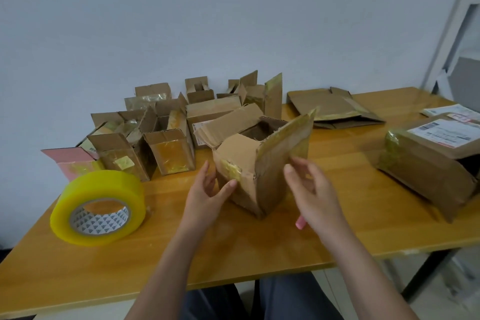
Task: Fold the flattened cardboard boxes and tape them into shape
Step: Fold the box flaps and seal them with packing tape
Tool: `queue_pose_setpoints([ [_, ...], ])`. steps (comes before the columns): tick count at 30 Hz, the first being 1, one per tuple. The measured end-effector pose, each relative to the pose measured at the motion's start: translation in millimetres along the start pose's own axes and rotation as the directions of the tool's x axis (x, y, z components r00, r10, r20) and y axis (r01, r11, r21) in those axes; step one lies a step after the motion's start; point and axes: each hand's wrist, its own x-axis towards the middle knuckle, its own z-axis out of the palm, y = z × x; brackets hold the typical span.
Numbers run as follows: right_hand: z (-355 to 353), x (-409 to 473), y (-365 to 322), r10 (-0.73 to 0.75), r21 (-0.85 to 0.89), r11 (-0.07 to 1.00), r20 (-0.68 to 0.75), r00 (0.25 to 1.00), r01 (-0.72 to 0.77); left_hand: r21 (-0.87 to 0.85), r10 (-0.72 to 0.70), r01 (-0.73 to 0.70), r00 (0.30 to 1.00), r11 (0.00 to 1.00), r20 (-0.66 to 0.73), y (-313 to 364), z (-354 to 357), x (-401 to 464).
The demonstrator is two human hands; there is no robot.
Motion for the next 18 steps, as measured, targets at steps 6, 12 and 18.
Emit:
queue_pose_setpoints([
  [6,-9,13,3,-0.135,-0.172,0.976,-0.011,0.991,0.131,0.062,0.189,-0.191,0.982,0.980,0.029,19,39,14],
  [12,-36,38,6,-0.186,-0.171,0.972,-0.152,0.971,0.160,0.118,0.276,-0.276,0.961,0.954,0.018,40,79,37],
  [18,-47,54,-1,-0.169,-0.199,0.971,-0.195,0.966,0.129,0.160,0.267,-0.262,0.963,0.952,-0.014,50,95,51],
])
